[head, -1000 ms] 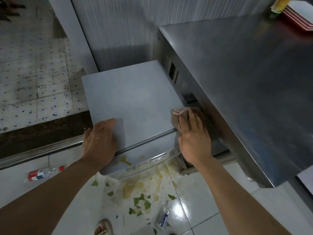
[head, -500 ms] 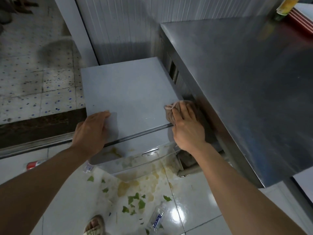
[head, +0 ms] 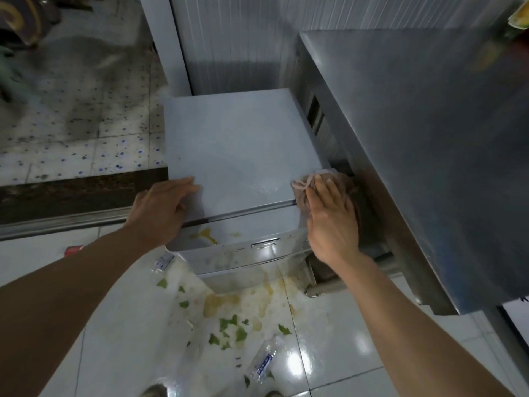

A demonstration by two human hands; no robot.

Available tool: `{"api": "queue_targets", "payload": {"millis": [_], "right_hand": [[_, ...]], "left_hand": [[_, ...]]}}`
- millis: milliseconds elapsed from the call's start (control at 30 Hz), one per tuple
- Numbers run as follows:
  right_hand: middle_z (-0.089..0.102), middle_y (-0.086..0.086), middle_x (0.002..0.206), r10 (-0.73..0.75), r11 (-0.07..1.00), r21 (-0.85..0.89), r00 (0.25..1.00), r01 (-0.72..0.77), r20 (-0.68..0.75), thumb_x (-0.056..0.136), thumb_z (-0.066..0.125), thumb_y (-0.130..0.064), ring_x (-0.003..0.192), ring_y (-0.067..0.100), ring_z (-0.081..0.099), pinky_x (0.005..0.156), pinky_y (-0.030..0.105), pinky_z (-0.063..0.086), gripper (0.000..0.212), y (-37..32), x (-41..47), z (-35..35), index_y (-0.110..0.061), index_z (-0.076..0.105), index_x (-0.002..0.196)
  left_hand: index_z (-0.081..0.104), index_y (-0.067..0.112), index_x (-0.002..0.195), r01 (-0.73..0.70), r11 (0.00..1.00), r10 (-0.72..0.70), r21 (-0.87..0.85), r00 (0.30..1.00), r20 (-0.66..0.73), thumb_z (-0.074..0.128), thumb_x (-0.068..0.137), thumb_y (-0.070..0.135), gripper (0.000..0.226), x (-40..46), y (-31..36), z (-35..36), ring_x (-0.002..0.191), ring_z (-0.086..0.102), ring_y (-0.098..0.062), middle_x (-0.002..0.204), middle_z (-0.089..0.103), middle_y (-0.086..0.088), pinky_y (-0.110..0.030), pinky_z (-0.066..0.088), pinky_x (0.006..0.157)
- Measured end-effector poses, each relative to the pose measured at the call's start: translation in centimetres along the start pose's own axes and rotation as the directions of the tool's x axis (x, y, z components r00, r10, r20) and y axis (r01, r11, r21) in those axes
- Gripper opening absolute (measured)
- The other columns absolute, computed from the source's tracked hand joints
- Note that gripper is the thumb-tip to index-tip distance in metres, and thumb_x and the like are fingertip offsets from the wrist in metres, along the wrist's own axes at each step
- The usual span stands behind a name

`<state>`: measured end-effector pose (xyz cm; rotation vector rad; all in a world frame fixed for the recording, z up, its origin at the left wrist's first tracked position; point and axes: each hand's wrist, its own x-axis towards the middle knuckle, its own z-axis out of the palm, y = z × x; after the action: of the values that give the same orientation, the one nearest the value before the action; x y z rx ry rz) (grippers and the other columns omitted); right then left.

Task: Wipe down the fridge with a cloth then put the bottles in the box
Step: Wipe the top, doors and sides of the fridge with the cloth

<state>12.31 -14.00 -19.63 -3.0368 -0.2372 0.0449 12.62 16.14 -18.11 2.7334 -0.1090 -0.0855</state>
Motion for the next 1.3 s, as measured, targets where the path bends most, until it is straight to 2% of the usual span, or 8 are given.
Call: {"api": "queue_targets", "payload": {"millis": [167, 400, 500, 733, 933, 1067, 1167, 1300], "right_hand": [[0.01, 0.004, 0.159, 0.046, 0.997, 0.062, 0.998, -0.044, -0.035, 0.095, 0.041, -0.025, 0.147, 0.021, 0.005, 0.118, 0.04, 0.003, 0.063, -5.2, 0.1, 0.7, -0.017, 0.015, 0.151], [0.025, 0.005, 0.155, -0.072, 0.945, 0.312, 0.992, 0.101, -0.102, 0.088, 0.049, -0.019, 0.145, 0.024, 0.017, 0.117, 0.041, -0.001, 0.058, -18.4, -3.0, 2.6, -0.013, 0.036, 0.145], [0.031, 0.002, 0.153, -0.223, 0.953, 0.19, 0.971, 0.236, -0.089, 0.091, 0.039, -0.025, 0.144, 0.022, 0.023, 0.118, 0.047, 0.01, 0.052, -16.9, -2.9, 2.4, -0.019, 0.04, 0.143], [-0.003, -0.005, 0.16, 0.249, 0.967, 0.055, 0.968, -0.25, 0.024, 0.097, 0.029, -0.035, 0.147, 0.022, -0.003, 0.117, 0.05, -0.003, 0.059, -12.4, 0.5, 2.5, -0.034, 0.004, 0.151], [0.006, -0.009, 0.157, -0.018, 0.983, 0.183, 0.999, 0.027, -0.046, 0.092, 0.015, -0.04, 0.146, 0.022, -0.003, 0.116, 0.048, -0.006, 0.053, -20.8, -2.6, 3.2, -0.038, 0.017, 0.145], [0.032, -0.009, 0.152, -0.237, 0.964, 0.109, 0.97, 0.242, -0.058, 0.089, 0.039, -0.027, 0.147, 0.021, 0.01, 0.119, 0.045, 0.001, 0.047, -22.7, -4.3, 4.3, -0.032, 0.049, 0.135], [0.034, -0.007, 0.151, -0.344, 0.937, 0.047, 0.937, 0.347, -0.065, 0.09, 0.048, -0.025, 0.146, 0.019, 0.016, 0.119, 0.044, 0.005, 0.05, -20.4, -4.4, 4.4, -0.029, 0.043, 0.14], [0.035, -0.004, 0.15, -0.148, 0.987, 0.045, 0.986, 0.152, -0.08, 0.092, 0.036, -0.03, 0.142, 0.021, 0.026, 0.115, 0.053, 0.019, 0.05, -13.7, -4.0, 3.5, -0.027, 0.037, 0.142]], "left_hand": [[0.058, 0.022, 0.128, -0.127, 0.992, 0.127, -0.003, 0.991, 0.043, 0.037, 0.076, 0.013, 0.056, 0.6, -1.4, -1.1, 0.127, 0.045, -0.027, 0.141, 0.048, 0.001, -0.043, 0.033, 0.107], [0.05, 0.017, 0.134, -0.265, 0.964, 0.265, -0.014, 0.959, 0.104, 0.049, 0.081, -0.01, 0.06, 0.9, -4.4, -2.1, 0.136, 0.037, -0.018, 0.145, 0.043, 0.002, -0.042, 0.03, 0.11], [0.05, 0.011, 0.134, -0.329, 0.942, 0.336, -0.072, 0.934, 0.124, 0.048, 0.078, -0.014, 0.061, 0.7, -5.6, -2.7, 0.137, 0.036, -0.017, 0.145, 0.042, -0.003, -0.044, 0.031, 0.11], [0.043, 0.018, 0.138, -0.297, 0.928, 0.344, -0.227, 0.915, 0.209, 0.046, 0.08, -0.014, 0.066, 0.9, -7.0, -2.7, 0.138, 0.033, -0.01, 0.15, 0.034, 0.006, -0.029, 0.023, 0.115], [0.032, 0.027, 0.141, -0.16, 0.923, 0.252, -0.35, 0.938, 0.237, 0.045, 0.085, -0.006, 0.066, 0.9, -7.6, -3.2, 0.116, 0.054, -0.017, 0.14, 0.047, 0.002, -0.026, 0.04, 0.097], [0.032, 0.025, 0.142, -0.171, 0.942, 0.246, -0.29, 0.937, 0.248, 0.047, 0.087, -0.002, 0.063, 0.5, -7.7, -3.5, 0.119, 0.051, -0.016, 0.14, 0.047, 0.0, -0.018, 0.034, 0.091], [0.029, 0.024, 0.144, -0.198, 0.949, 0.255, -0.245, 0.939, 0.23, 0.048, 0.088, 0.001, 0.063, 0.0, -7.3, -3.1, 0.126, 0.044, -0.019, 0.142, 0.044, -0.004, -0.021, 0.031, 0.099], [0.029, 0.027, 0.143, -0.205, 0.952, 0.247, -0.228, 0.953, 0.176, 0.049, 0.087, 0.003, 0.065, -0.8, -6.6, -2.4, 0.127, 0.042, -0.027, 0.14, 0.043, -0.011, -0.042, 0.034, 0.108]]}}
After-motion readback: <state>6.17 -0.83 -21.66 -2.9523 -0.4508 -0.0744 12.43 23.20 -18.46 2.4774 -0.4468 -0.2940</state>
